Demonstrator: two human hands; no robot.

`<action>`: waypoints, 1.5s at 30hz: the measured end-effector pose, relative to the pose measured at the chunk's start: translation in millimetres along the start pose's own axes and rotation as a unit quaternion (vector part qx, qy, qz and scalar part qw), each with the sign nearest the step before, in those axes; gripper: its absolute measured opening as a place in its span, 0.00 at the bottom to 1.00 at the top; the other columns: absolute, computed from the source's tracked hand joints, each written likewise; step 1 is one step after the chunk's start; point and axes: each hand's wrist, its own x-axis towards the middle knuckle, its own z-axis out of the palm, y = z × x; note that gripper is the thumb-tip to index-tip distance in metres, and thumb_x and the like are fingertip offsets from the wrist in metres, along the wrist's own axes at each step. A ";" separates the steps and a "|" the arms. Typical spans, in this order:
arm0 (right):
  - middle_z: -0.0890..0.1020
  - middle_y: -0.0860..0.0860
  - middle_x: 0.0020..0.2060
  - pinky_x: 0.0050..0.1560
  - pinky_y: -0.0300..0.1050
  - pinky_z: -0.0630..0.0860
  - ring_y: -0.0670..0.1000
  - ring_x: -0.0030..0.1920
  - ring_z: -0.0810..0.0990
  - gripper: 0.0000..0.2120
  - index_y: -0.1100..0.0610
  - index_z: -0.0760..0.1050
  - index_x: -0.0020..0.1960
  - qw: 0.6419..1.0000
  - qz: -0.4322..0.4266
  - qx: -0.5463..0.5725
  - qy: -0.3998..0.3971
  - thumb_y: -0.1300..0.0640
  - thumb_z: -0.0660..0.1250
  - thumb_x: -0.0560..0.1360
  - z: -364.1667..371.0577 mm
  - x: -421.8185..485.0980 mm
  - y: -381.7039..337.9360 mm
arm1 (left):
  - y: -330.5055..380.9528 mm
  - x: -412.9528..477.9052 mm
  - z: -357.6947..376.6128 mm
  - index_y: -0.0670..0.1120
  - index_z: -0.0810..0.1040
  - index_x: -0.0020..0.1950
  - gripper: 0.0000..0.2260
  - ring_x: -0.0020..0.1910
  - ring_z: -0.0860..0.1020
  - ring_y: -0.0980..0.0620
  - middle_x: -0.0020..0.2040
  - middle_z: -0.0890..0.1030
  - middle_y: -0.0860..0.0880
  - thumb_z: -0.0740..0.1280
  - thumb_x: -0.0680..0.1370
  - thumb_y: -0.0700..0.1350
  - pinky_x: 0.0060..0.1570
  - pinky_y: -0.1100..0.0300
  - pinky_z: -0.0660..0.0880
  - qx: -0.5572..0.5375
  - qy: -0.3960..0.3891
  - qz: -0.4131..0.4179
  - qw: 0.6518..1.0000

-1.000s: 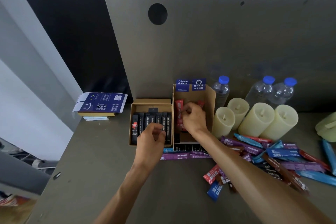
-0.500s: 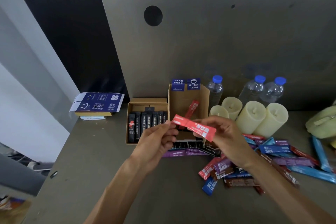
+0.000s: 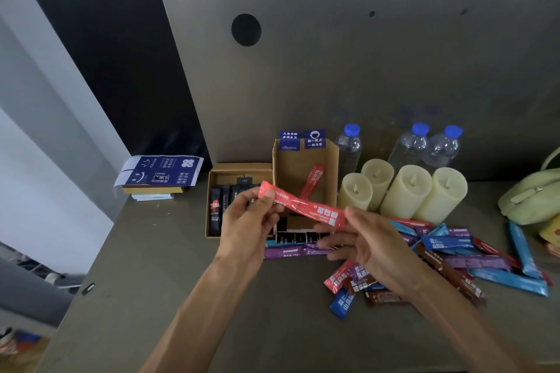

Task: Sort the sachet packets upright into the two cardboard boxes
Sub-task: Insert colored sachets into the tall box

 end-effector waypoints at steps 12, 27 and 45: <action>0.86 0.54 0.44 0.36 0.42 0.77 0.49 0.41 0.82 0.09 0.62 0.81 0.54 0.992 -0.003 -0.095 0.081 0.59 0.71 0.76 18.4 15.5 1.4 | -23.9 -18.3 -11.7 0.46 0.85 0.51 0.06 0.48 0.84 0.46 0.45 0.85 0.44 0.72 0.76 0.37 0.50 0.57 0.81 0.209 -0.057 0.032 0.976; 0.85 0.53 0.40 0.36 0.39 0.75 0.46 0.38 0.82 0.05 0.59 0.81 0.52 0.978 0.052 -0.153 0.132 0.61 0.72 0.76 34.8 58.1 32.5 | -46.5 3.1 -29.3 0.47 0.85 0.46 0.03 0.44 0.83 0.48 0.40 0.85 0.49 0.73 0.76 0.45 0.51 0.51 0.79 0.333 -0.031 0.029 0.942; 0.80 0.51 0.44 0.46 0.42 0.76 0.51 0.47 0.80 0.01 0.57 0.77 0.49 0.864 0.033 -0.450 0.225 0.61 0.68 0.77 25.3 192.3 65.3 | -45.7 61.9 -39.2 0.47 0.79 0.55 0.06 0.40 0.78 0.63 0.40 0.81 0.57 0.65 0.81 0.44 0.33 0.77 0.70 0.522 -0.021 0.051 0.851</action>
